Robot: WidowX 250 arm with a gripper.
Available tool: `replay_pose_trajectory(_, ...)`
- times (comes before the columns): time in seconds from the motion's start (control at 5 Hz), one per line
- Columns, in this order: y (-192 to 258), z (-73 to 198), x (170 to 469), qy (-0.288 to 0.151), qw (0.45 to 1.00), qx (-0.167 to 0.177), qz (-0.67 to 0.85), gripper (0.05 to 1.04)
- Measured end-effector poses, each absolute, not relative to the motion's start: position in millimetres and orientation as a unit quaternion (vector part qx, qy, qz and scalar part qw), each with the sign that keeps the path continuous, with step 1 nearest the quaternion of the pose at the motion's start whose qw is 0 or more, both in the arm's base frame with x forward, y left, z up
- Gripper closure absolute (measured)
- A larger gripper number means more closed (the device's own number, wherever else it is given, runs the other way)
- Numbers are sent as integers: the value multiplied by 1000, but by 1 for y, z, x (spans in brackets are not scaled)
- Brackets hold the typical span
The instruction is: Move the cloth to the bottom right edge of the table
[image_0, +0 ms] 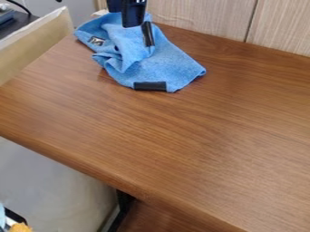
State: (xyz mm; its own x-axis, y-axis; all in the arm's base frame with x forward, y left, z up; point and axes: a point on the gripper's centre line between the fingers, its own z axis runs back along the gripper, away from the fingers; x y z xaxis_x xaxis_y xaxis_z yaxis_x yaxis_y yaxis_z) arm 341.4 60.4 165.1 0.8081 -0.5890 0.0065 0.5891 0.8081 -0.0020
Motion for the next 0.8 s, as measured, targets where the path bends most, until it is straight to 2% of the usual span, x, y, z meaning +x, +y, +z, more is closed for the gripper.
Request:
replay_pose_trajectory(0.2,61,153,343,14,951,-12,-307,83)
replay_pose_trajectory(0.4,90,154,356,13,963,-19,-268,83)
replay_pose_trajectory(0.6,117,131,358,23,972,-25,-232,83)
replay_pose_trajectory(0.8,117,108,355,32,971,-9,-238,83)
